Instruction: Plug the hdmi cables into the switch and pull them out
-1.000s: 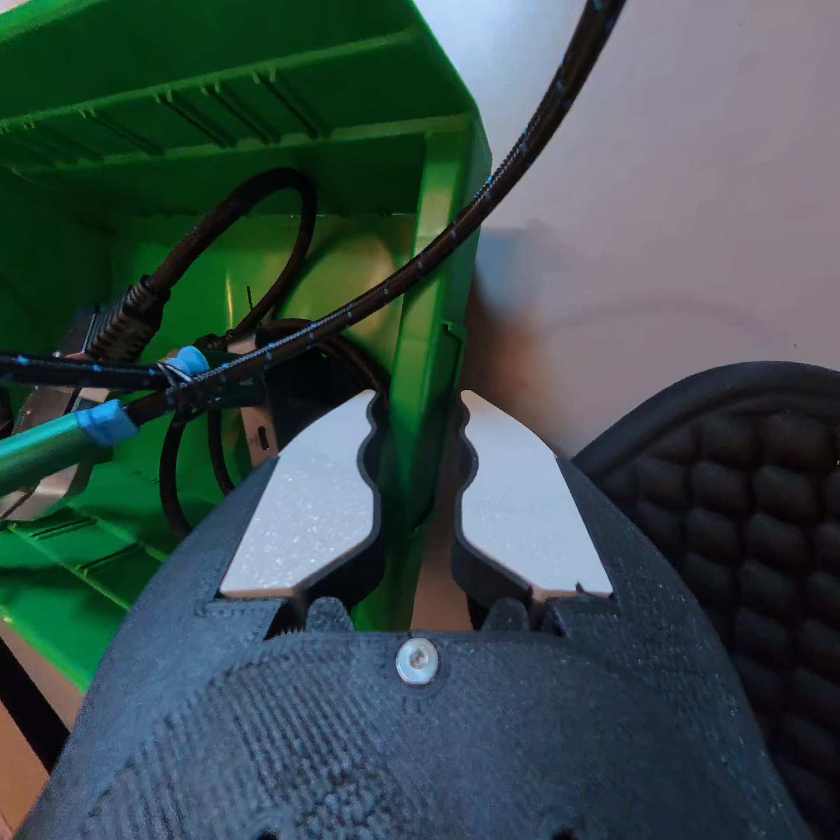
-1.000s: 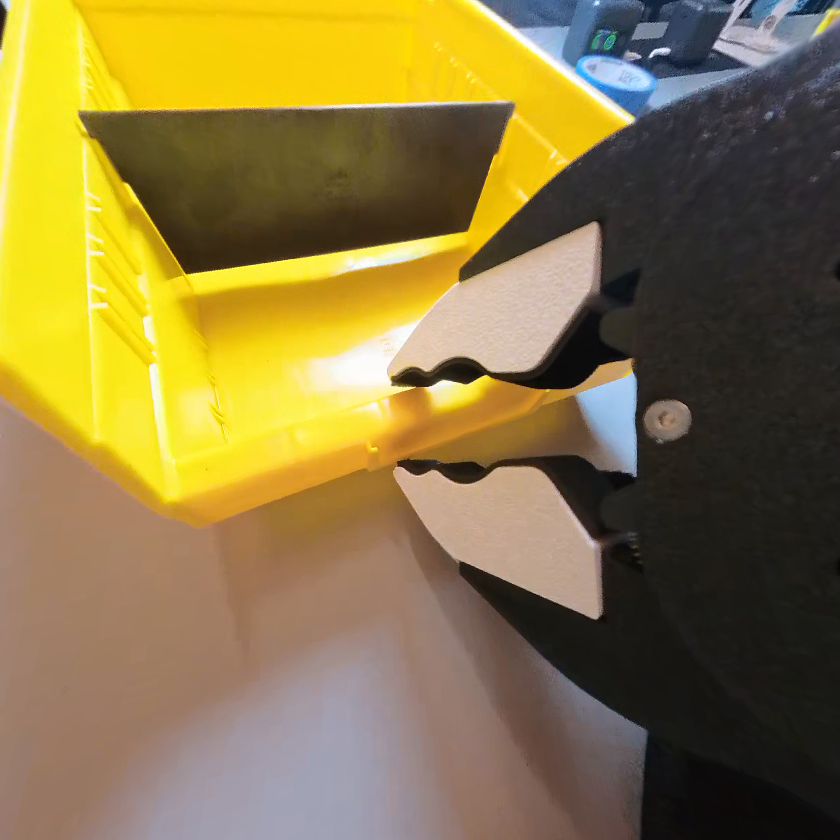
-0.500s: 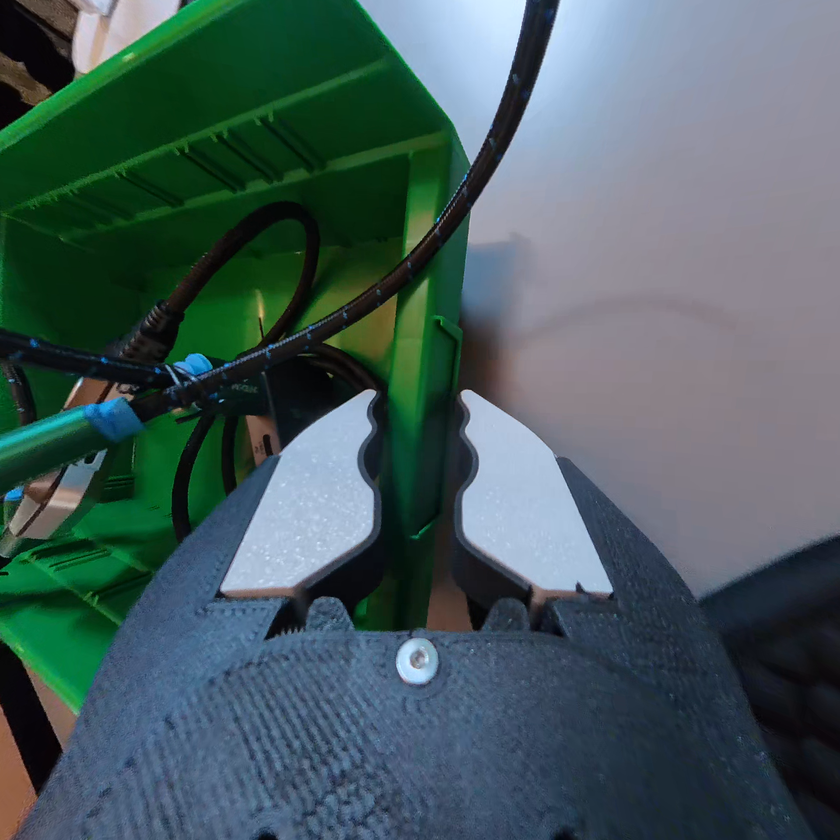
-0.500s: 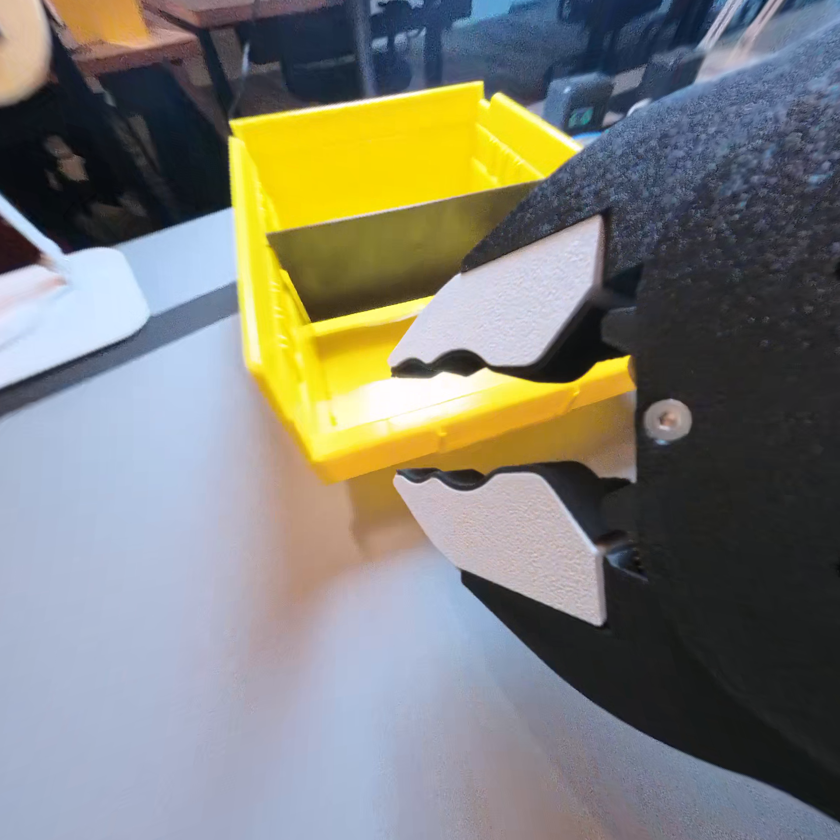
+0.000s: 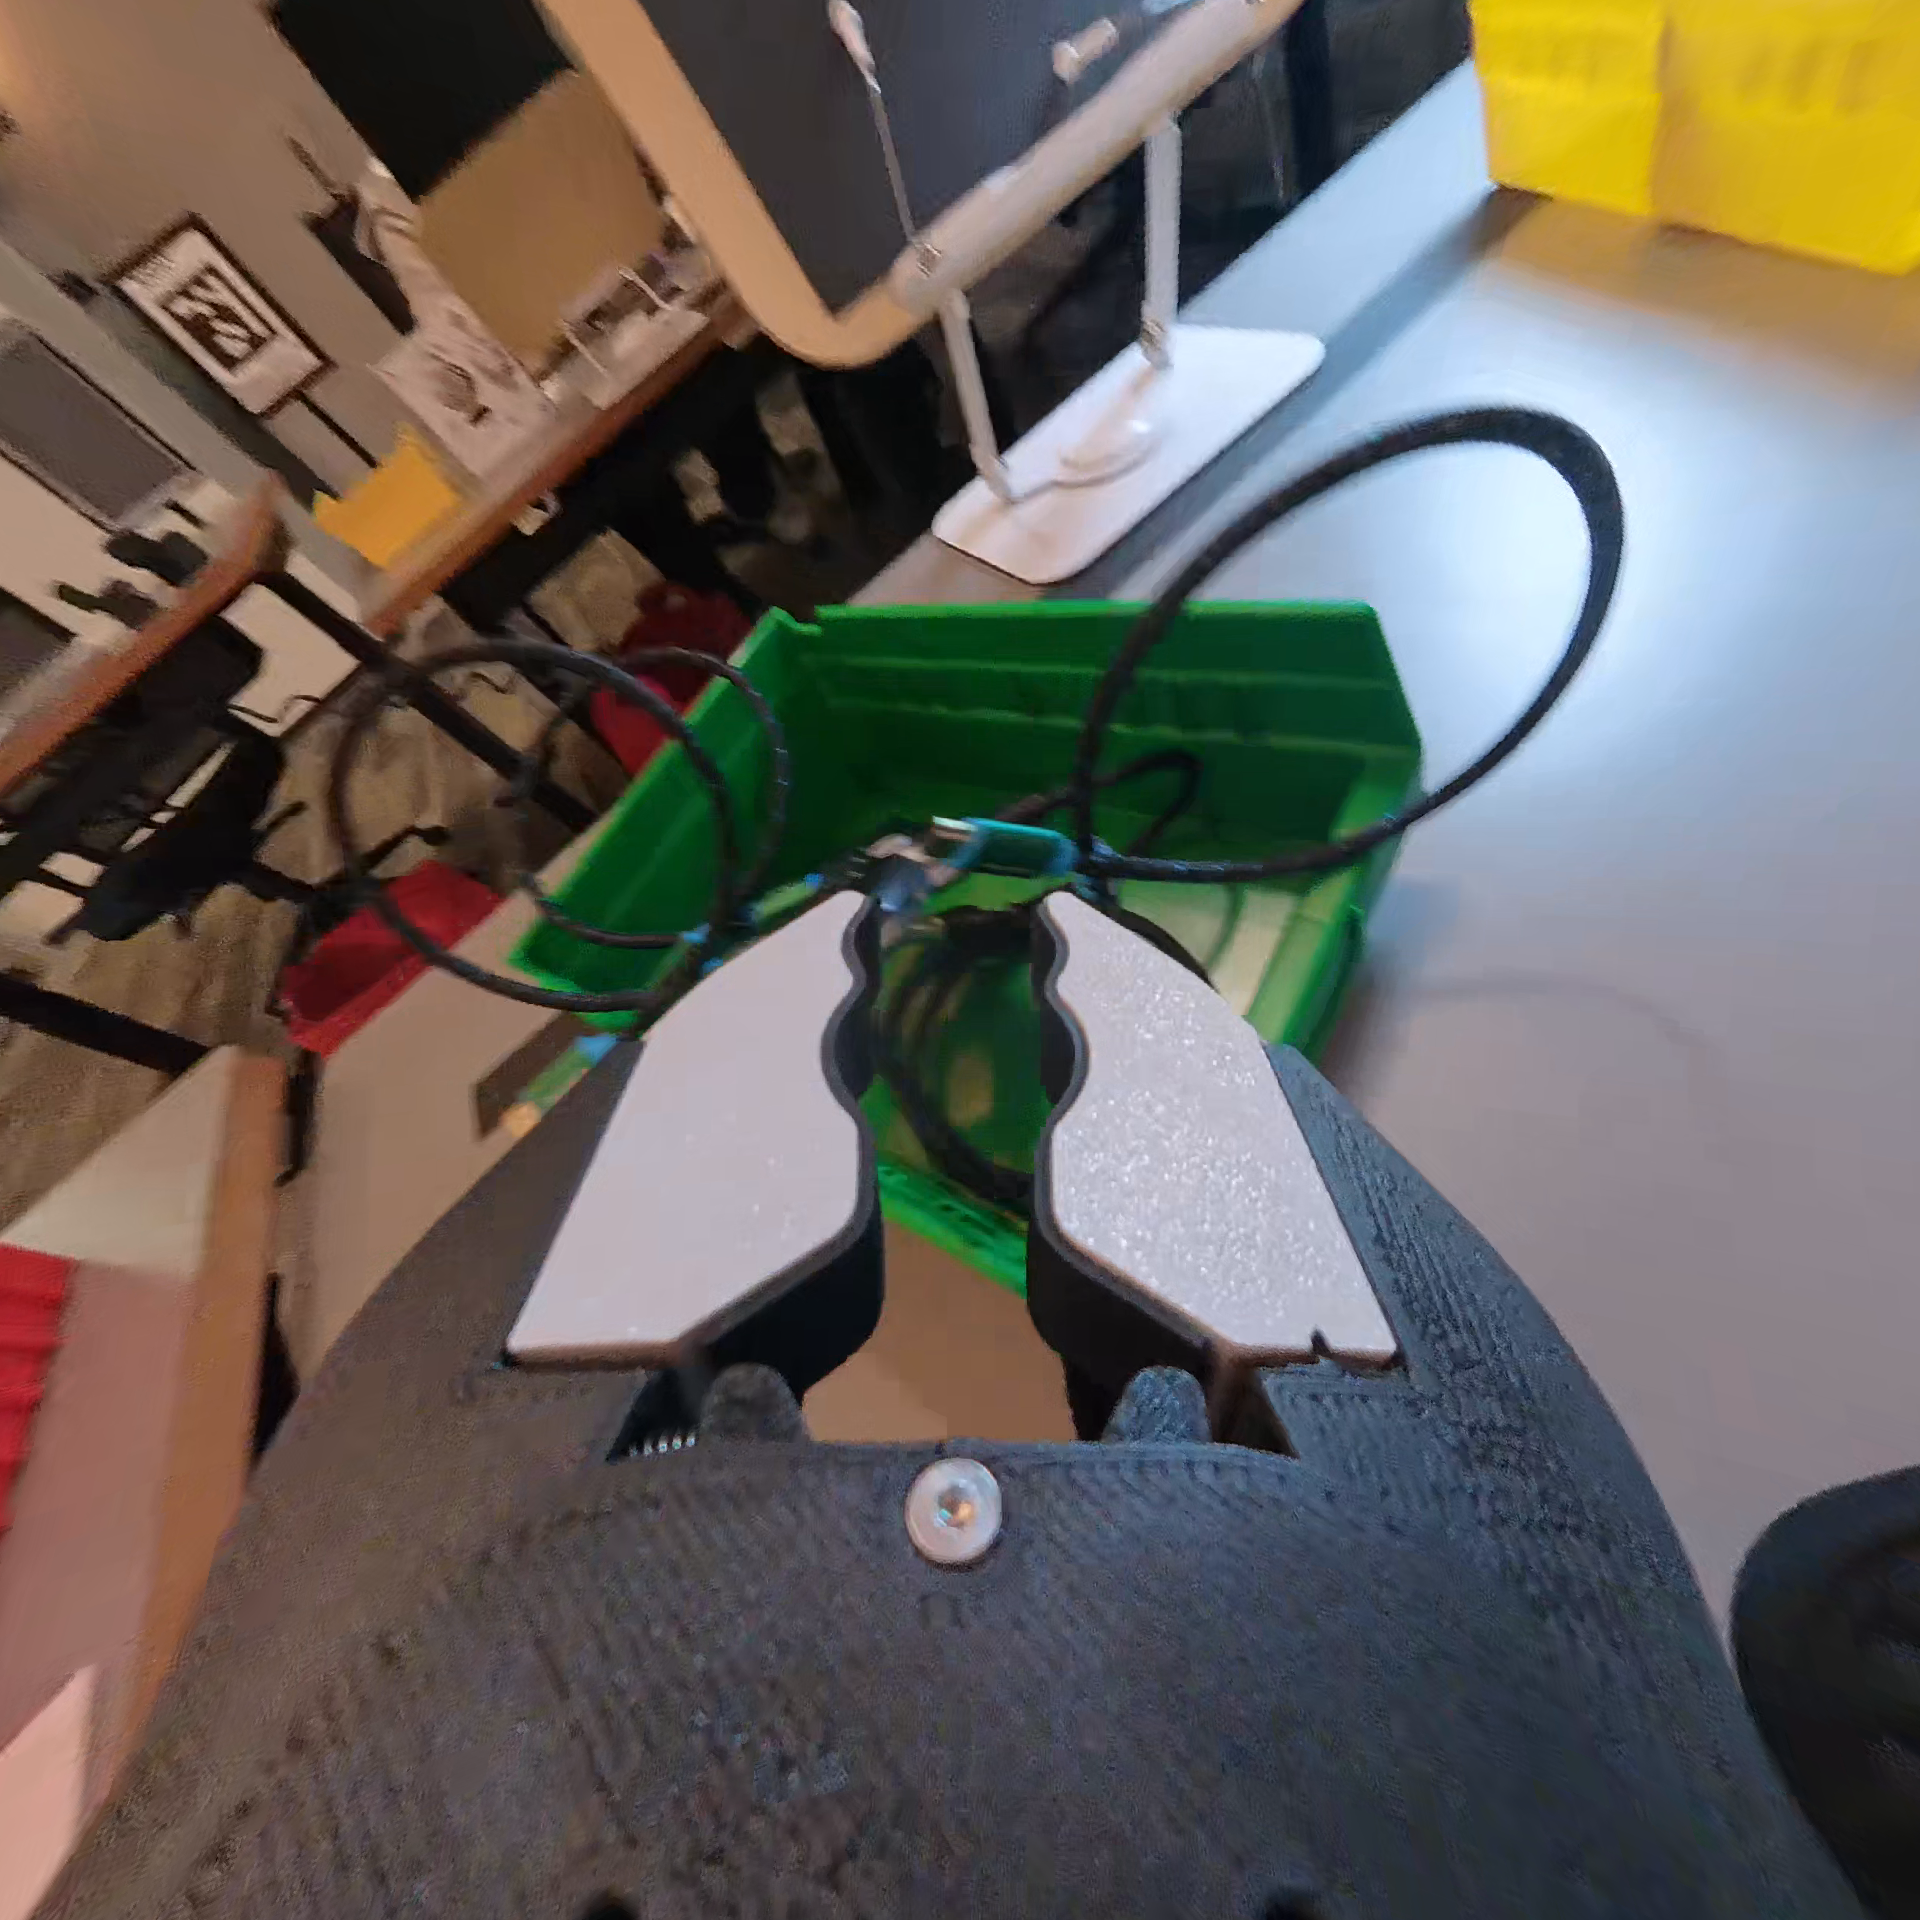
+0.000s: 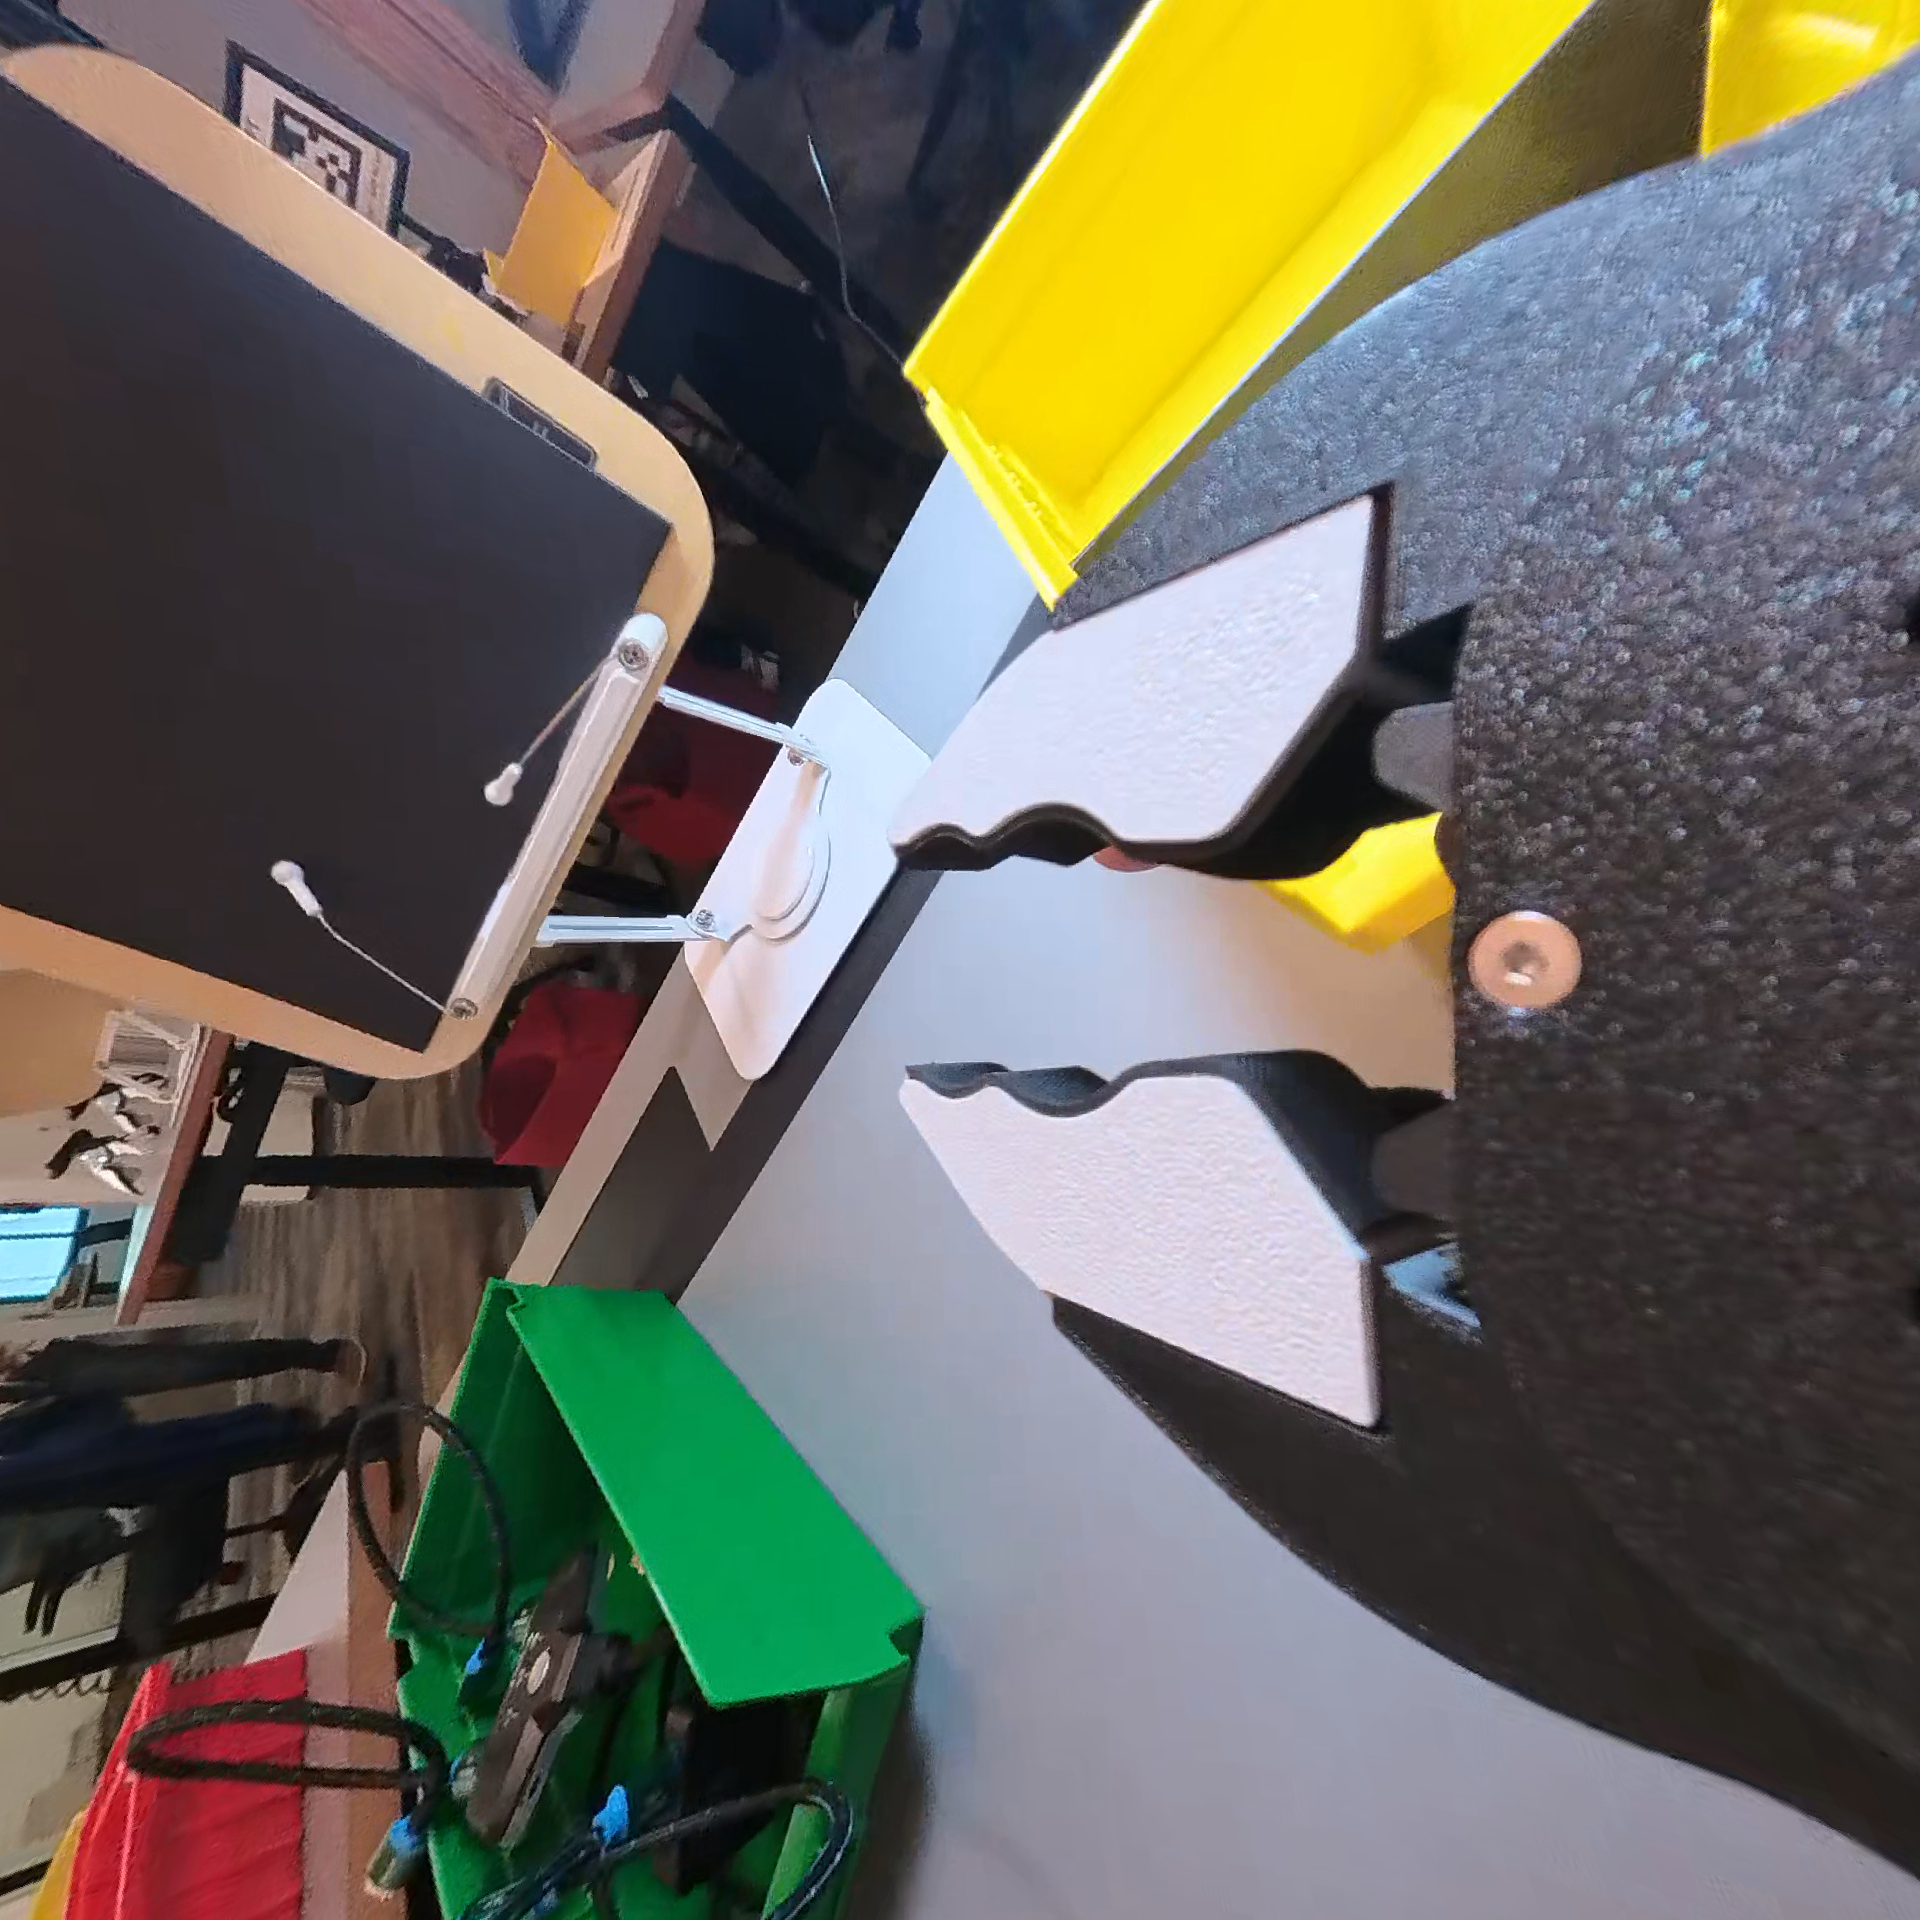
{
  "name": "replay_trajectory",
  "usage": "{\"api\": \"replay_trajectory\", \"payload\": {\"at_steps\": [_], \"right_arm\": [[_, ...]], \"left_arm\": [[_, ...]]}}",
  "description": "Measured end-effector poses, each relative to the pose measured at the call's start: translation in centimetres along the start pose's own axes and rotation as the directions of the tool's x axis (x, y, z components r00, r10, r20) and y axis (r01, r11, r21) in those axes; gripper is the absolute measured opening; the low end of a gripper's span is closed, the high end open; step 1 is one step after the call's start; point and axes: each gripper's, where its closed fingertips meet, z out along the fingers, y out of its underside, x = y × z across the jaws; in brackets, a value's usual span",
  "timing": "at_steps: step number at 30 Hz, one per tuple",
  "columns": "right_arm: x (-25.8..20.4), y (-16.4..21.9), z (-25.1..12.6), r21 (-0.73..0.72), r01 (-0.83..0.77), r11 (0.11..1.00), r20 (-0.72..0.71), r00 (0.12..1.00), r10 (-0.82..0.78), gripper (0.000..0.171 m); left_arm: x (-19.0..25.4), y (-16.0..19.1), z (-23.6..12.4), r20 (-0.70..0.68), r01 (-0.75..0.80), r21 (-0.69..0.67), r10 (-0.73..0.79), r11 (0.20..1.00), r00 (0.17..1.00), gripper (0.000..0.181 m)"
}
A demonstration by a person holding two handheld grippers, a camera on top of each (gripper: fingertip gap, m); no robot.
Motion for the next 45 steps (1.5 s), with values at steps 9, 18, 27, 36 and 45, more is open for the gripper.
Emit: {"api": "replay_trajectory", "payload": {"at_steps": [9,18,27,36,45], "right_arm": [[0.8,-2.7,-0.7,0.090,0.035,0.995,-0.031,0.999,-0.032,0.031],[1.6,-6.1,0.1,0.176,-0.026,0.984,-0.005,1.000,0.028,0.030],[2.5,-5.1,-0.5,0.165,-0.067,0.984,0.007,0.998,0.066,0.027],[1.8,-5.1,-0.3,0.153,-0.041,0.987,0.016,0.999,0.039,0.026],[1.0,-5.1,-0.4,0.149,-0.019,0.989,0.031,0.999,0.014,0.024]], "left_arm": [[-7.3,-3.6,2.5,-0.011,-0.179,-0.133,0.179,0.975,0.984,0.031],[-4.2,5.0,8.9,-0.391,-0.578,-0.422,0.435,0.699,0.811,0.046],[-3.7,8.0,12.0,-0.334,-0.679,-0.403,0.591,0.614,0.734,0.038],[-7.7,1.6,10.2,-0.023,-0.687,-0.292,0.714,0.665,0.700,0.023],[-10.2,-5.3,6.9,0.149,-0.669,-0.201,0.698,0.715,0.701,0.024]]}}
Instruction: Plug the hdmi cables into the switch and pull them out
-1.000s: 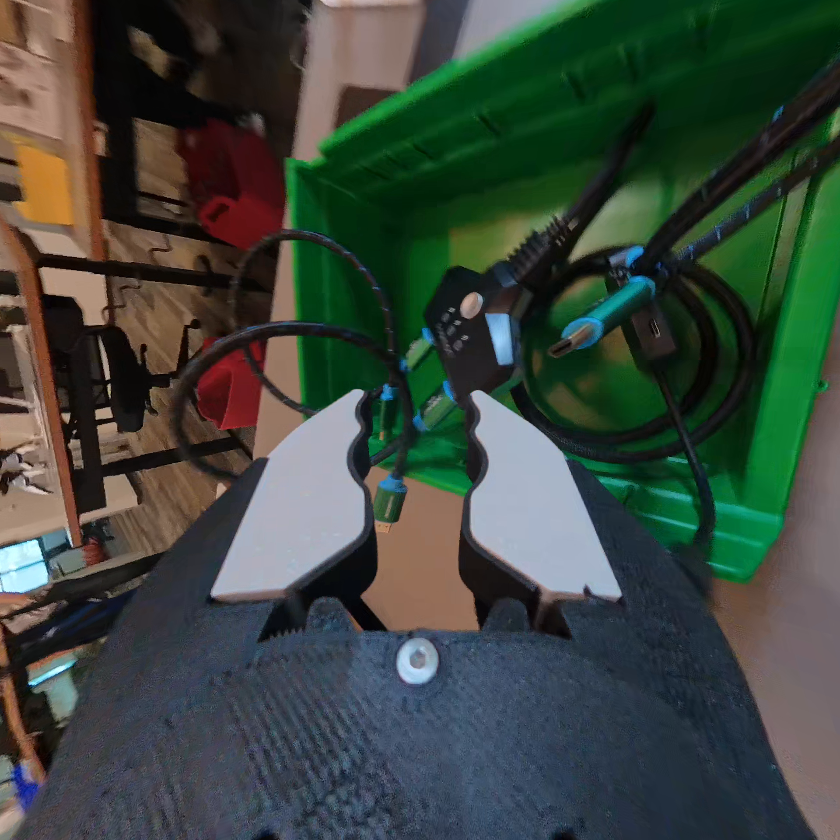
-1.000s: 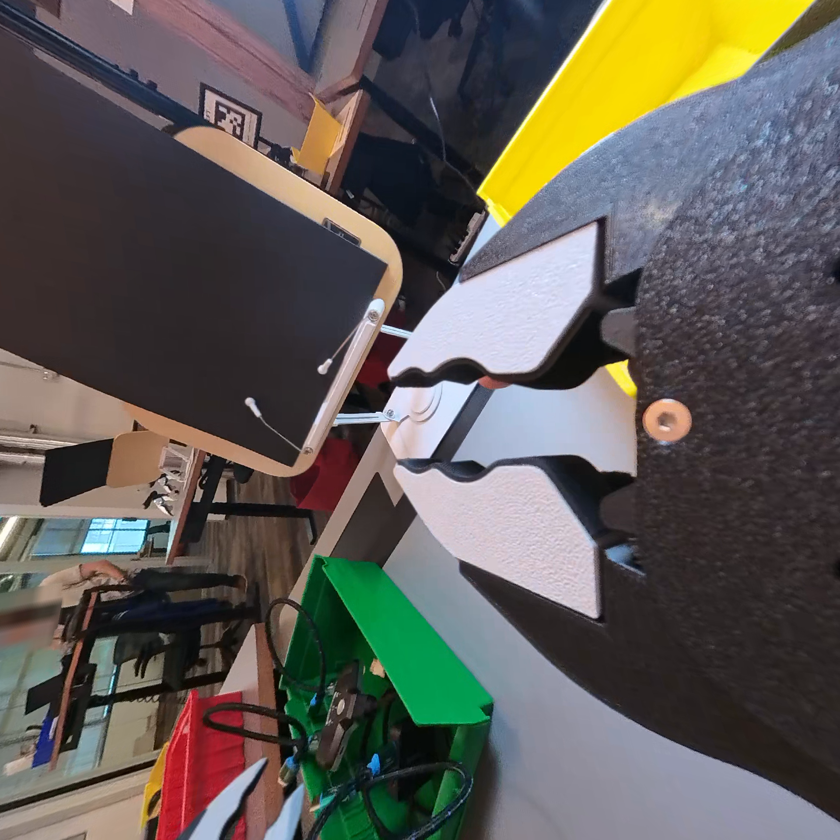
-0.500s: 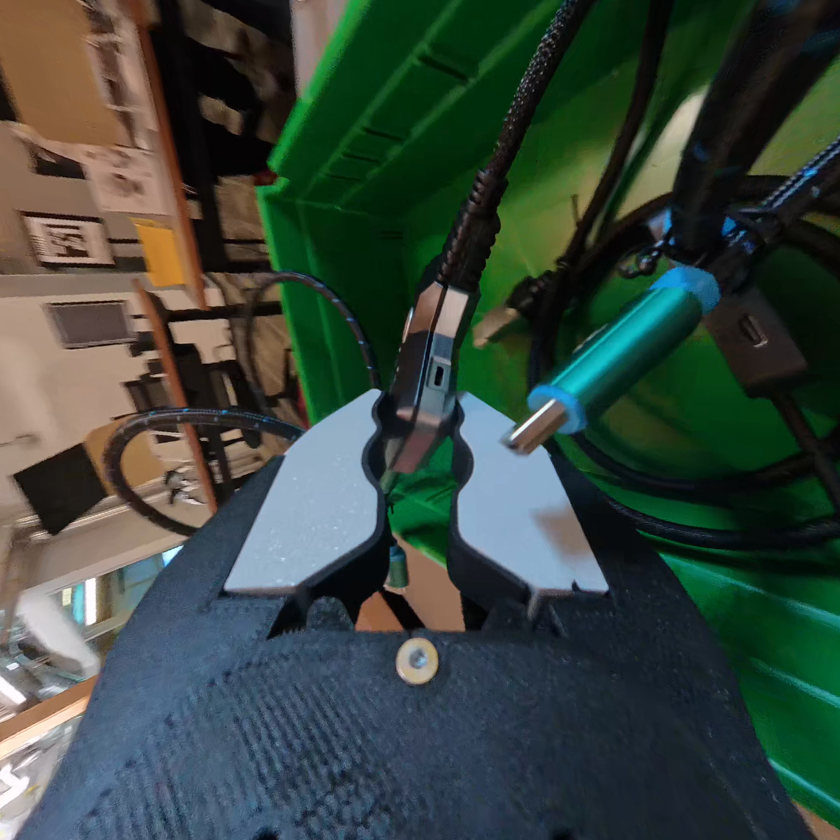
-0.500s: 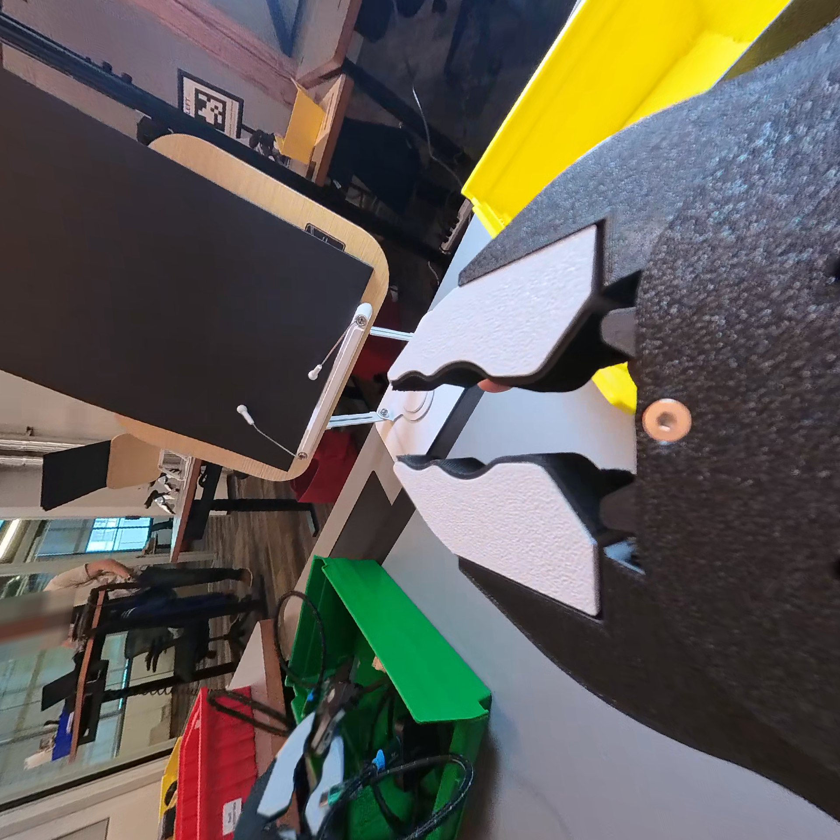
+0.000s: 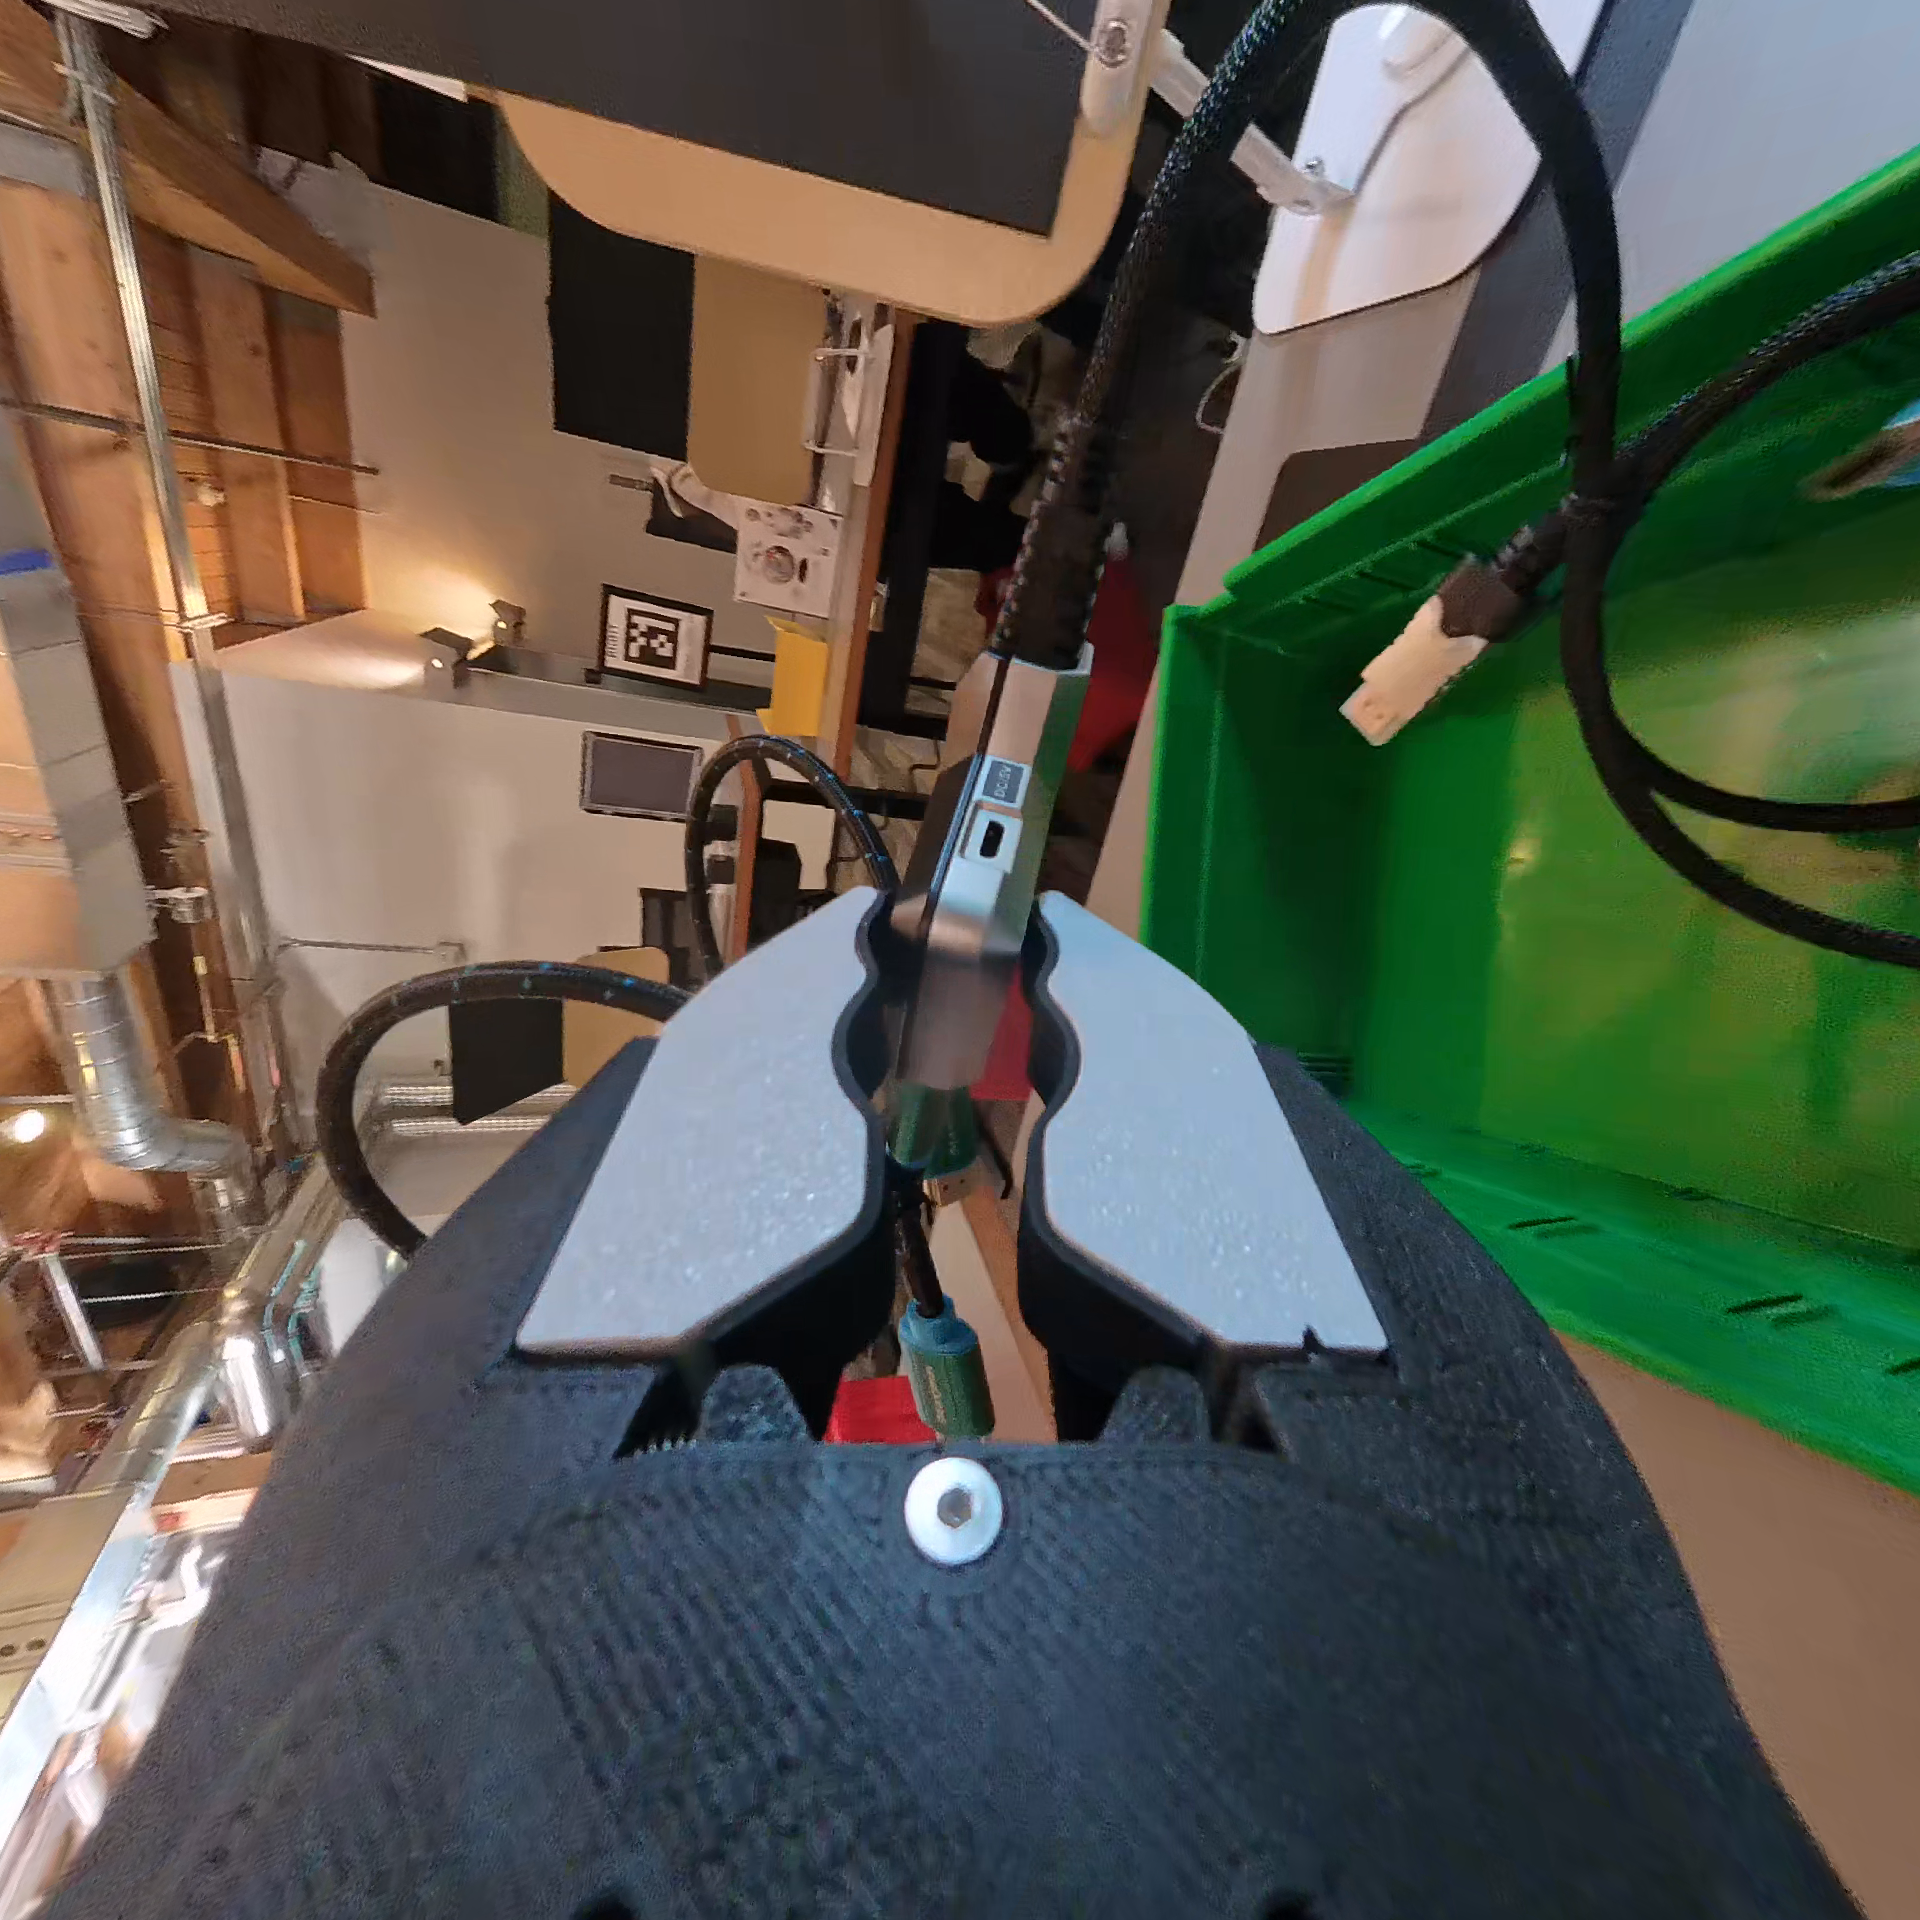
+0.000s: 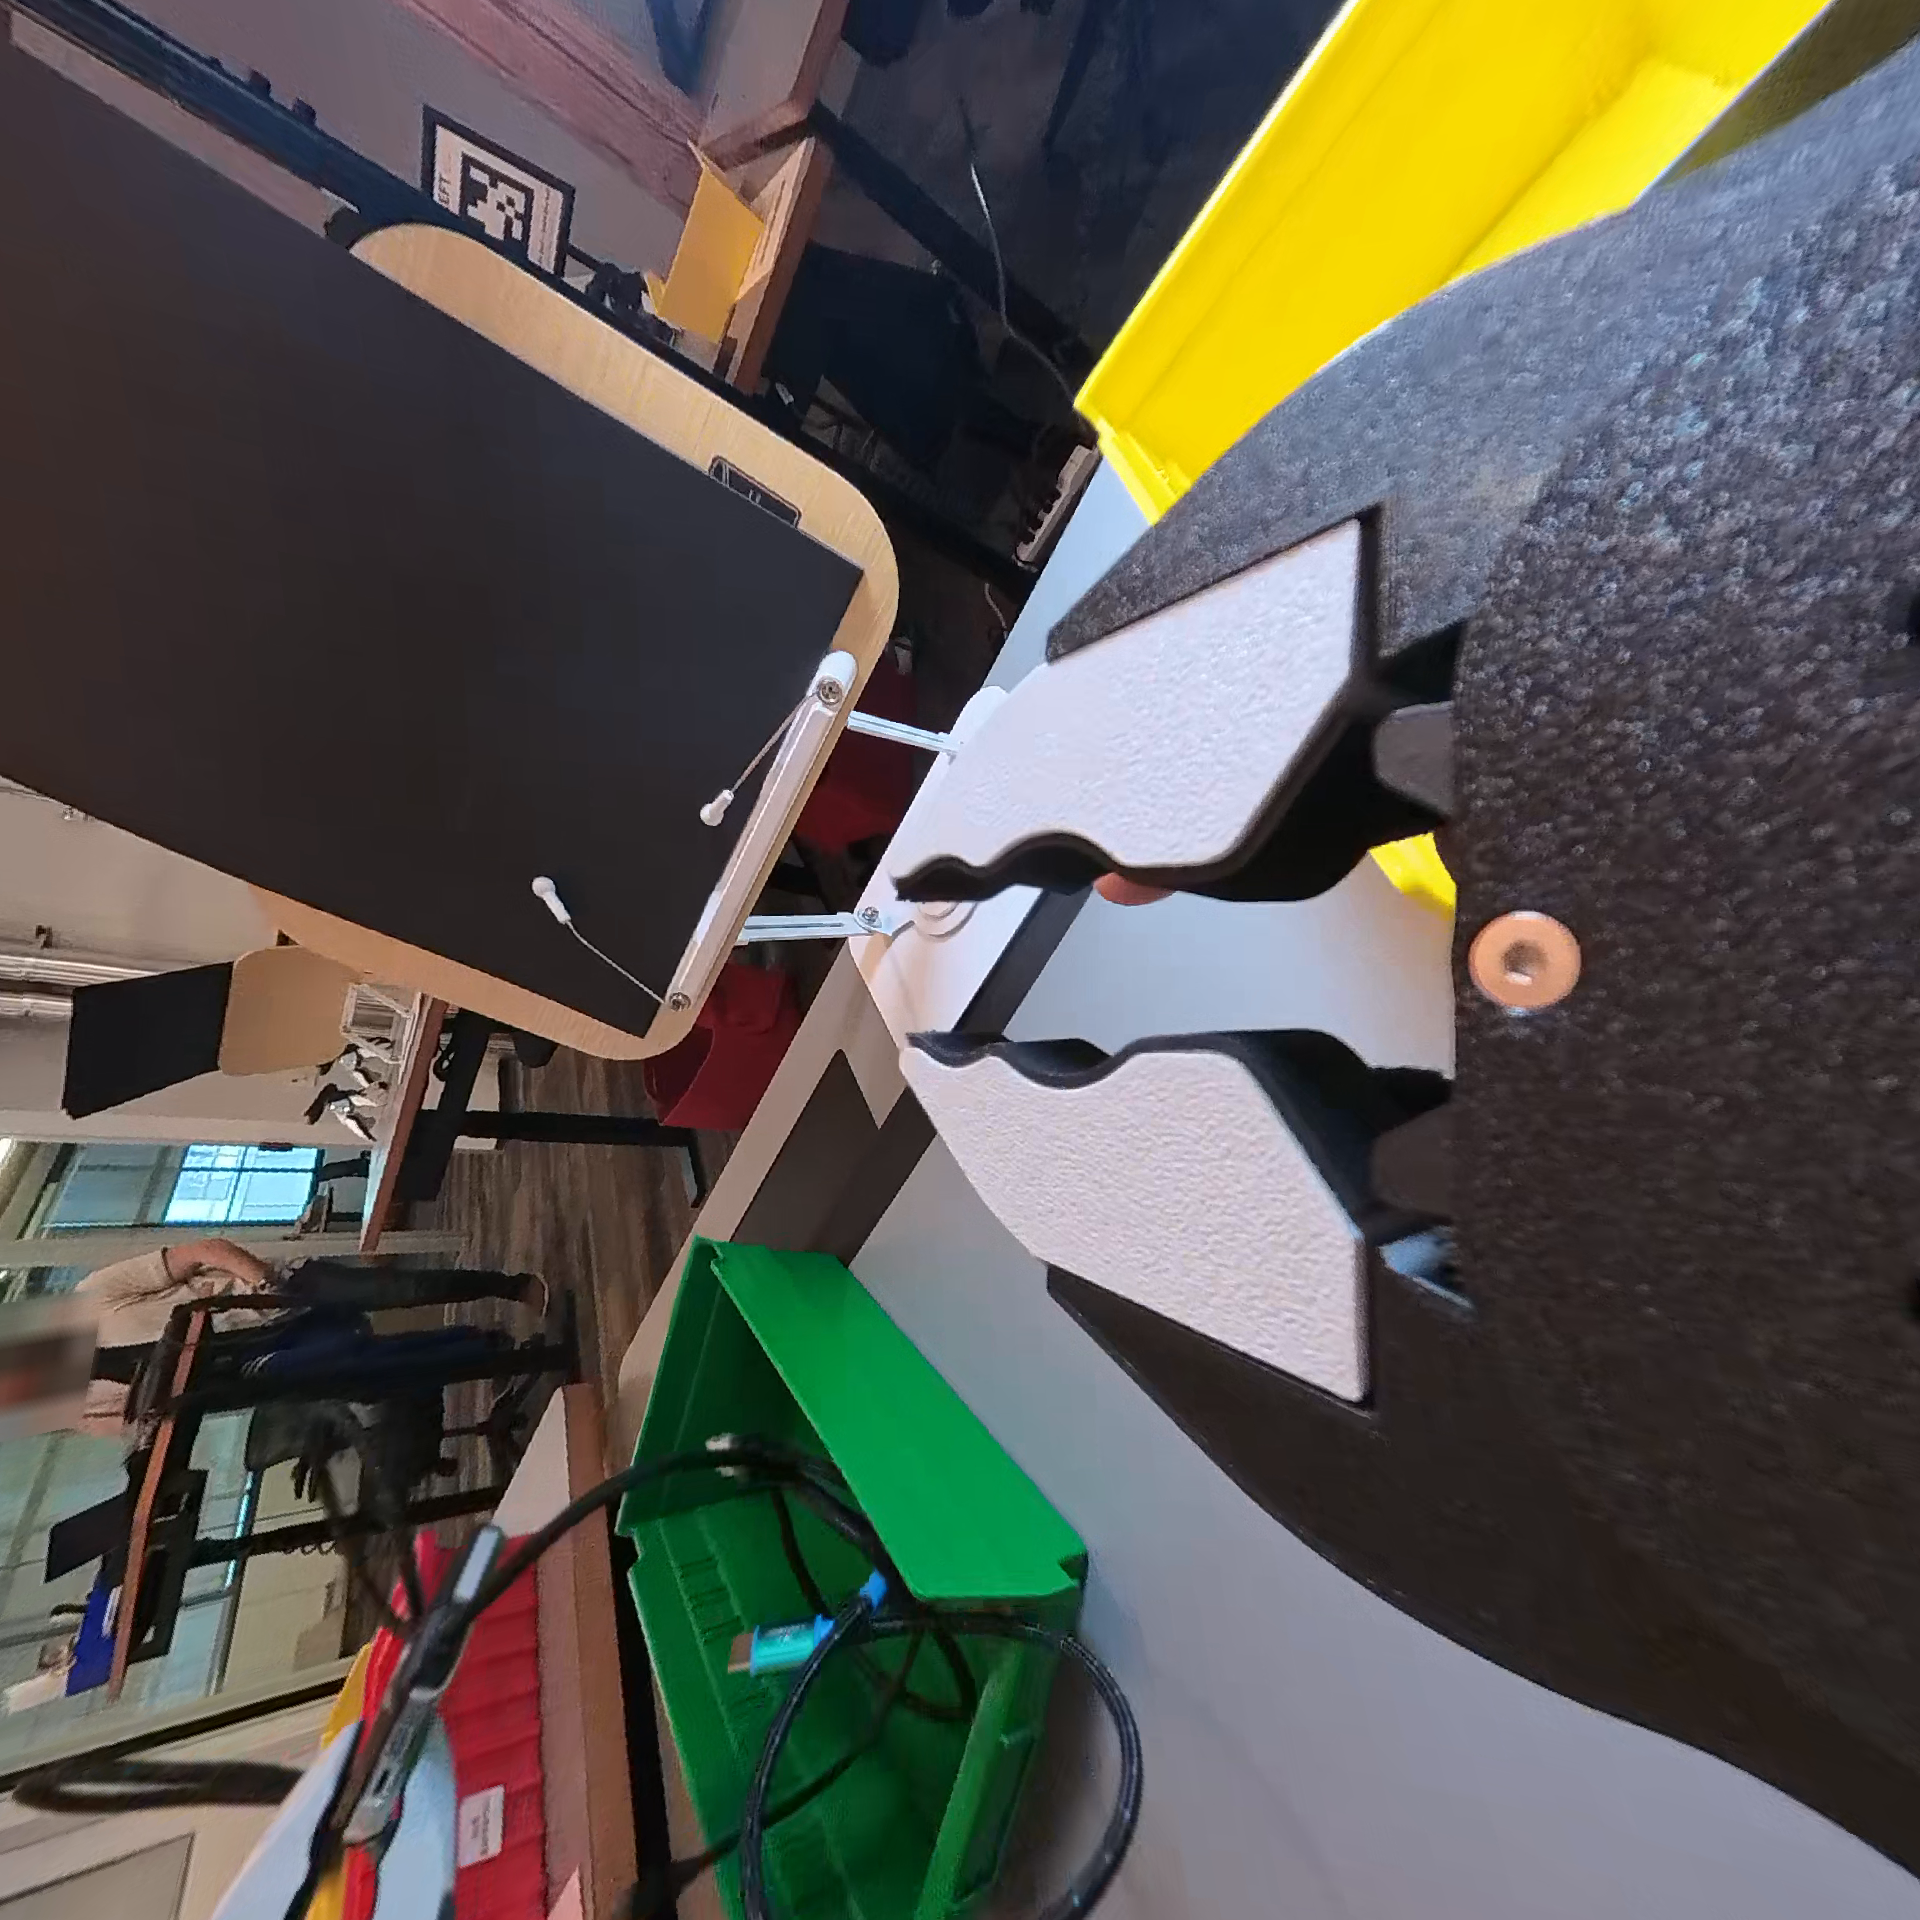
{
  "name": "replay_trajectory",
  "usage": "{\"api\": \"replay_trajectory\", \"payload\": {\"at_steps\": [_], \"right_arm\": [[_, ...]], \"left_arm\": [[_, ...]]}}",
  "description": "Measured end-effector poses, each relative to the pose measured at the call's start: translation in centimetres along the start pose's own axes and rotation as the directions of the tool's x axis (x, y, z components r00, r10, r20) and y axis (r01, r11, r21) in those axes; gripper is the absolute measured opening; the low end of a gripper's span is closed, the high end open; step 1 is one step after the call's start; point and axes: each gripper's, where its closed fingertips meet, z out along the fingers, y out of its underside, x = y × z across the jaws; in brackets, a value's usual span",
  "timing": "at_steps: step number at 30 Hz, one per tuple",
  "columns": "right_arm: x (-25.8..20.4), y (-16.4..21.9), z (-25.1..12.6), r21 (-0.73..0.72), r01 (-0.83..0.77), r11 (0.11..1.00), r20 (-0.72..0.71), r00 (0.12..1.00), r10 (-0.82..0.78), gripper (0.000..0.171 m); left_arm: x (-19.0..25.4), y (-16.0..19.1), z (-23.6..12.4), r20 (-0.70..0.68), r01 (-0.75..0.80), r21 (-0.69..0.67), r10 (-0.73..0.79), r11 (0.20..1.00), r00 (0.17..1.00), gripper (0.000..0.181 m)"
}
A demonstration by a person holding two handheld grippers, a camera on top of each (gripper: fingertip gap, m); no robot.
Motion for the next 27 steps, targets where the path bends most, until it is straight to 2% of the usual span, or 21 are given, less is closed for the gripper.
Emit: {"api": "replay_trajectory", "payload": {"at_steps": [3,11,15,21,27], "right_arm": [[-0.5,0.7,0.2,-0.025,0.014,1.000,0.017,1.000,-0.014,0.023],[-1.2,1.2,0.5,-0.044,0.030,0.999,0.044,0.999,-0.028,0.023],[-1.8,1.6,0.8,-0.057,0.038,0.998,0.062,0.997,-0.035,0.023],[-3.0,2.0,1.2,-0.073,0.064,0.995,0.100,0.993,-0.056,0.023],[-3.8,2.5,1.3,-0.086,0.081,0.993,0.129,0.989,-0.070,0.023]], "left_arm": [[-1.4,0.1,-0.2,0.056,-0.050,-0.038,0.052,0.998,0.997,0.024],[-6.4,1.3,-1.6,0.218,0.006,-0.111,0.018,0.994,0.976,0.025],[-7.5,1.6,-2.1,0.245,0.038,-0.112,-0.009,0.993,0.969,0.026],[-3.4,2.2,0.1,0.097,0.012,-0.165,0.004,0.986,0.995,0.025],[3.2,0.9,3.6,-0.115,0.072,-0.106,-0.084,0.992,0.990,0.024]]}}
